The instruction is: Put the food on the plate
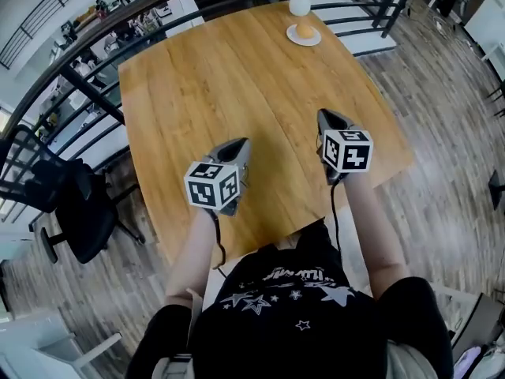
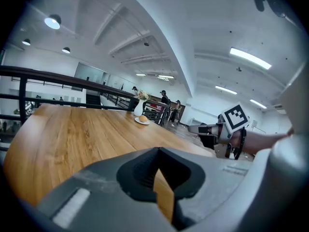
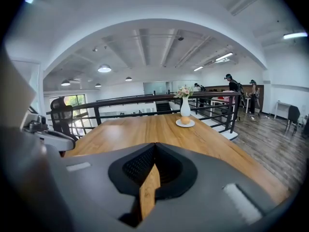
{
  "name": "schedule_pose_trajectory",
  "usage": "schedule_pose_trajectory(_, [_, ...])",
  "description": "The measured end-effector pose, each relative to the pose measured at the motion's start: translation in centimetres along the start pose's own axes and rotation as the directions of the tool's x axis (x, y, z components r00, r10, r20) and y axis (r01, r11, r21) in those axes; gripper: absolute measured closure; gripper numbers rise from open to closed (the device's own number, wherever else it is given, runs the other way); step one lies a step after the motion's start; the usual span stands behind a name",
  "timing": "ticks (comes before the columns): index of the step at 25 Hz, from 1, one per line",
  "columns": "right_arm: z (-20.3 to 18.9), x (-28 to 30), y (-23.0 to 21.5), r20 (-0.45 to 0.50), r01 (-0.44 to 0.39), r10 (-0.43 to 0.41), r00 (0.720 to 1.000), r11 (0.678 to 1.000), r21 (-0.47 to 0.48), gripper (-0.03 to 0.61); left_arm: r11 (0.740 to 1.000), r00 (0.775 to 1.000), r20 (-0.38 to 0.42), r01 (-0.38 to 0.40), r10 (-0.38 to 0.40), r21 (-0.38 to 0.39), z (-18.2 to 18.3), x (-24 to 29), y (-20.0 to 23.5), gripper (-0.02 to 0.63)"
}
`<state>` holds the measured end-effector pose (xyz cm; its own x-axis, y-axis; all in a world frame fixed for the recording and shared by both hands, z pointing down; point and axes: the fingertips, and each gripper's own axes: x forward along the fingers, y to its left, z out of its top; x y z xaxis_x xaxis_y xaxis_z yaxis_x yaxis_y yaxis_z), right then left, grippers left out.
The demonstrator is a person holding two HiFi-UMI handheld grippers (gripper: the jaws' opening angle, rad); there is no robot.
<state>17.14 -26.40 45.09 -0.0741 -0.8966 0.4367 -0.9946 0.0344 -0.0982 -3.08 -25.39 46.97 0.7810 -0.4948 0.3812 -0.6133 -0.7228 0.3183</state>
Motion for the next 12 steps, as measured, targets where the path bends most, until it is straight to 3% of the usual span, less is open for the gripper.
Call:
schedule_pose_trajectory(5, [-1.5,-2.5,0.2,-0.005,0.024,-0.024,1.000,1.000,0.004,0.577,0.999,0.999,-0.018,0.048,-0.048,0.016,-0.6,-0.5,-1.4,0.615])
schedule_pose_trajectory(12, [-1.2,-3.7,0.5,0.041,0.020,-0.022,0.999,0.999,0.034,0.577,0.999,0.999,0.003,0.047,-0.047,0.004,-0.3,-0.8,-2.7,0.615])
